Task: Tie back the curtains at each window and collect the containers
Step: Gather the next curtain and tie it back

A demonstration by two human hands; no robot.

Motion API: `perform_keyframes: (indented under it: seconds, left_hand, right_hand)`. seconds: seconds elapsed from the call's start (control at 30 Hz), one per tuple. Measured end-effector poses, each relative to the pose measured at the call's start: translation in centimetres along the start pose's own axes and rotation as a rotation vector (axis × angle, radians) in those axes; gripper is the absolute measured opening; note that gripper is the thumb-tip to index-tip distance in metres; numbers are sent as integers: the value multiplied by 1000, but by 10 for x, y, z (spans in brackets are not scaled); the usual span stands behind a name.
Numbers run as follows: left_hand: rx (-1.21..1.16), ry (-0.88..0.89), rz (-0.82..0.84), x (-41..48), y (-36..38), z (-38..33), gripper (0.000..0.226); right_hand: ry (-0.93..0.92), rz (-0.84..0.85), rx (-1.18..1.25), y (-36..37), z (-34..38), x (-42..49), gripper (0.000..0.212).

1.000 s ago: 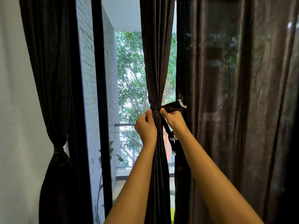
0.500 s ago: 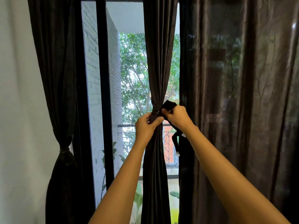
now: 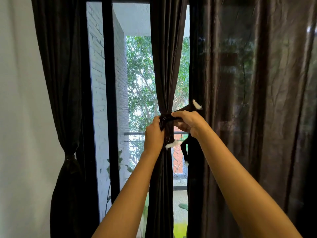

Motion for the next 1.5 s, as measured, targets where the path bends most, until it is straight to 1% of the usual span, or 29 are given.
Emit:
perform_keyframes:
  seconds: [0.1,0.17,0.23,0.27,0.33,0.4,0.43,0.47,0.53,0.6,0.63,0.67,0.73,0.83,0.9,0.93,1.0,1.07,1.13,1.27,1.3,1.4,1.5]
  left_hand:
    - [113,77,-11,-2,-2,-11,51]
    - [134,122,-91,-5,-9,-16,54]
    - [91,178,-198,-11,-19,-22,52]
    - [78,211,-230,-15,-23,-26,51]
    - [78,270,-198,-20,-22,-34,43]
    - [-7,274,-150,-22,-23,-40,16]
    - [-87,231,-162,-22,-26,-39,7]
    - [-161,147,-195,-20,-29,-34,12]
    - [-346,-127,-253,-16,-29,-10,16]
    - [-599,-395,-277,-17,-19,13,20]
    - [-700,-489,-288,-19,-14,20,23]
    - [-764,-555,-290,-20,-10,25,23]
    - [-841,-614,-287,-22,-6,27,17]
    - [-943,-722,-231,-25,7,30,12]
    - [-987,-797,-184,-24,17,34,26]
    - [-992,-829,-165,-24,19,34,27]
    - [-930,-855,-129,-22,20,32,24]
    - [-832,-862,-90,-22,15,30,30]
    - [-789,-860,-65,-22,13,31,34]
    - [-727,-810,-70,-16,9,32,33]
    - [-713,-796,-70,-14,8,32,32]
    - [-724,-779,-66,-11,8,33,28]
    - [-729,-775,-68,-12,6,33,32]
  right_hand:
    - [51,10,43,1,-9,-7,9]
    - [63,18,34,1,-9,-10,9]
    - [62,15,4,2,-7,-11,11]
    - [62,10,-1,2,-7,-11,13]
    - [66,3,-1,3,-8,-12,13]
    - [68,10,24,4,-10,-13,11]
    - [66,16,49,4,-11,-14,10]
    - [64,18,74,5,-14,-14,10]
    - [51,4,140,5,-19,-15,9]
    - [18,-46,285,3,-22,-15,8]
    - [-4,-83,361,0,-23,-15,7]
    - [-24,-117,419,-2,-24,-16,7]
    - [-35,-145,486,-2,-26,-20,6]
    - [30,-92,526,9,-38,-23,7]
    - [81,-28,489,18,-47,-24,9]
    - [102,1,460,22,-52,-25,9]
    - [140,36,423,26,-62,-24,9]
    - [155,33,406,26,-68,-22,5]
    - [136,3,394,23,-71,-20,16]
    - [61,-99,343,16,-72,-18,38]
    - [43,-121,317,15,-70,-19,40]
    - [9,-148,226,15,-63,-17,38]
    - [59,-96,206,23,-60,-19,29]
Point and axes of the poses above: each hand's wrist, its own x-axis towards the middle knuckle, its own y-axis out of the palm, z = x × y, the point moved 9 cm from there along x, towards the middle knuckle, and after that the axes turned 3 degrees about -x, right-handed, at the moved point
